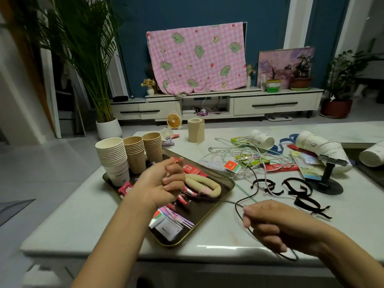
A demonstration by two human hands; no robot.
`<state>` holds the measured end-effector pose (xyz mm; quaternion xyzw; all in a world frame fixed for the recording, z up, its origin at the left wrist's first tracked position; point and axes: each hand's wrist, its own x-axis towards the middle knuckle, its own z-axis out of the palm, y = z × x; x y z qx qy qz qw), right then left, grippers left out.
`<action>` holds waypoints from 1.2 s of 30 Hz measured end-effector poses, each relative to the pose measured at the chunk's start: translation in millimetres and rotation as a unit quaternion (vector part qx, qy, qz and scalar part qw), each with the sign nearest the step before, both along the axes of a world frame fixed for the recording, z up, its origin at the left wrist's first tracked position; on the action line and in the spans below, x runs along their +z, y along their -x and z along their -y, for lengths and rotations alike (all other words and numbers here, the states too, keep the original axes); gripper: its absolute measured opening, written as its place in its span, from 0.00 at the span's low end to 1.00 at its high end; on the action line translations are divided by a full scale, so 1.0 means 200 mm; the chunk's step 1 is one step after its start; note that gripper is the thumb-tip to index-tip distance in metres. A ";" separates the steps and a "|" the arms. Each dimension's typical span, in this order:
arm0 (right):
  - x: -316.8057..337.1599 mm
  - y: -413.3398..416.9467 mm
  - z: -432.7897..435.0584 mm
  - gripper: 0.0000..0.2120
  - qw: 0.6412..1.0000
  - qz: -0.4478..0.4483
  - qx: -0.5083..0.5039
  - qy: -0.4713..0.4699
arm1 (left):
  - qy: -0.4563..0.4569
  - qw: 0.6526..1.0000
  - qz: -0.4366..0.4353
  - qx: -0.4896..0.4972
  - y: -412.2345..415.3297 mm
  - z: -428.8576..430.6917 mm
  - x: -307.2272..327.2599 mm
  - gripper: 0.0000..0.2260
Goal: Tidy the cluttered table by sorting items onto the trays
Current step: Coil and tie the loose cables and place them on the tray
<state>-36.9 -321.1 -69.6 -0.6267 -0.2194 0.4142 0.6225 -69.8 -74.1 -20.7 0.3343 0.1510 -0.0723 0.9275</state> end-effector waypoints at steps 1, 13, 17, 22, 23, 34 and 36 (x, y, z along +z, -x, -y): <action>-0.01 -0.03 0.04 0.11 0.999 -0.031 -0.012 -0.019 | -0.005 1.000 0.014 -0.005 0.01 -0.03 0.02 0.13; 0.15 -0.24 -0.19 0.12 0.955 0.171 -0.240 0.041 | -0.313 0.943 0.004 -0.115 0.03 0.28 0.02 0.14; 0.16 -0.09 -0.38 0.13 0.912 0.286 -0.295 0.010 | -0.268 0.963 -0.004 -0.010 -0.03 0.34 -0.09 0.16; 0.01 0.14 -0.47 0.07 0.801 0.541 -0.234 0.107 | -0.126 0.992 0.002 0.025 -0.04 0.30 -0.07 0.18; 0.00 0.16 -0.48 0.07 0.776 0.576 -0.232 0.111 | -0.112 0.993 0.001 0.024 -0.03 0.30 -0.07 0.18; -0.06 0.11 -0.24 0.08 0.928 0.352 -0.120 -0.020 | 0.112 0.987 0.086 0.072 0.01 0.01 0.01 0.15; -0.05 0.05 -0.17 0.13 0.951 0.298 -0.083 0.006 | 0.105 0.986 0.120 0.052 0.03 -0.05 0.03 0.15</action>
